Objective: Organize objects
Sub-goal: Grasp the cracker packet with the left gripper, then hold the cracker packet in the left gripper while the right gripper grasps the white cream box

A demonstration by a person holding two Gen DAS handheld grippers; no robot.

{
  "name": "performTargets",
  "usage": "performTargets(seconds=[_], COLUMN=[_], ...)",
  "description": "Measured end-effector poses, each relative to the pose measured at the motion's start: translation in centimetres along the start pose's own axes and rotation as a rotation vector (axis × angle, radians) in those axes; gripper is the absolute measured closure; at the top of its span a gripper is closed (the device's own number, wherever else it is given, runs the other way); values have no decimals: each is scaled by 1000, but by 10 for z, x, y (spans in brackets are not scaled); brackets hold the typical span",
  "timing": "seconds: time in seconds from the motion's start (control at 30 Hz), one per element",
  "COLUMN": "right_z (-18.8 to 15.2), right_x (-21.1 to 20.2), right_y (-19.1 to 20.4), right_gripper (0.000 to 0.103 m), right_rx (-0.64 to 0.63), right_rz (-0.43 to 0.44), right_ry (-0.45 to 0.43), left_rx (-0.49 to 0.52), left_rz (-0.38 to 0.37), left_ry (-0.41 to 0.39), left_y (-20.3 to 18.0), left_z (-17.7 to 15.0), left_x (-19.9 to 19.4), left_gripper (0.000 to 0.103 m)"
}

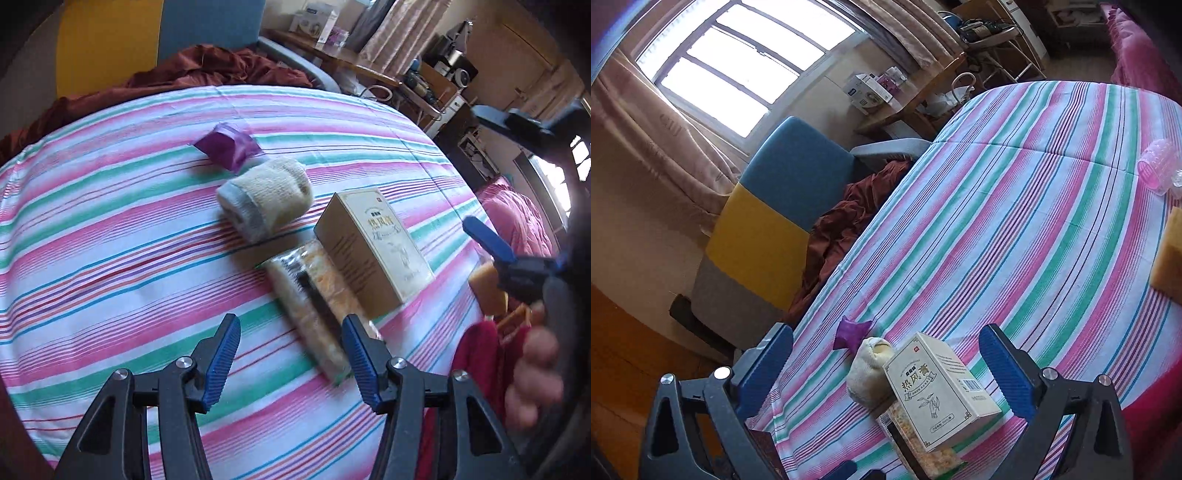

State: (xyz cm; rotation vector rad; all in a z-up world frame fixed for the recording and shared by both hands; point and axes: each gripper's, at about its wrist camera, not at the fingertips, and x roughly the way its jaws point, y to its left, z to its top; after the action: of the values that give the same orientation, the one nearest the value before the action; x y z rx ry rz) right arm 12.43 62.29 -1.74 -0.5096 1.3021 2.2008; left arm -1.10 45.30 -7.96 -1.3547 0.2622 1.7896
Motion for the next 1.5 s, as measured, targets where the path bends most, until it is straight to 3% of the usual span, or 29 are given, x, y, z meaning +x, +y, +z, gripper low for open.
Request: performTargets(seconds=[0.1,0.3,0.5,0.77,0.93,1.07,1.4,1.5], right_z=[-1,-1,-1,-4,-9,-16,-30,-36], right_x=[3,4,6,23,37,52,73,82], right_y=[0,-5,-5,-9,-9,-3,14,18], right_gripper=[1,1,1,1,1,1,1,7], right_rx=[1,38,40,49,19,-53,-271,-335], right_rz=[12,28,31,-1,-72,-151,-335,-365], right_ry=[19,30,38,108,172,230,271,302], left_rx=[-42,-37,67,189,216,158,148,138], left_rz=[-16,31,100,88,108,98,68,47], left_ry=[13,34,4,-41,-99,-136,-156,-155], left_y=[-1,-12,-27,-5,28,61,71,73], left_z=[9,18,23,-14,-54,-80,-94,-93], left_x=[14,37,47,19,-13,-37,-46,-45], left_gripper=[45,45,44,53,53,53,53,53])
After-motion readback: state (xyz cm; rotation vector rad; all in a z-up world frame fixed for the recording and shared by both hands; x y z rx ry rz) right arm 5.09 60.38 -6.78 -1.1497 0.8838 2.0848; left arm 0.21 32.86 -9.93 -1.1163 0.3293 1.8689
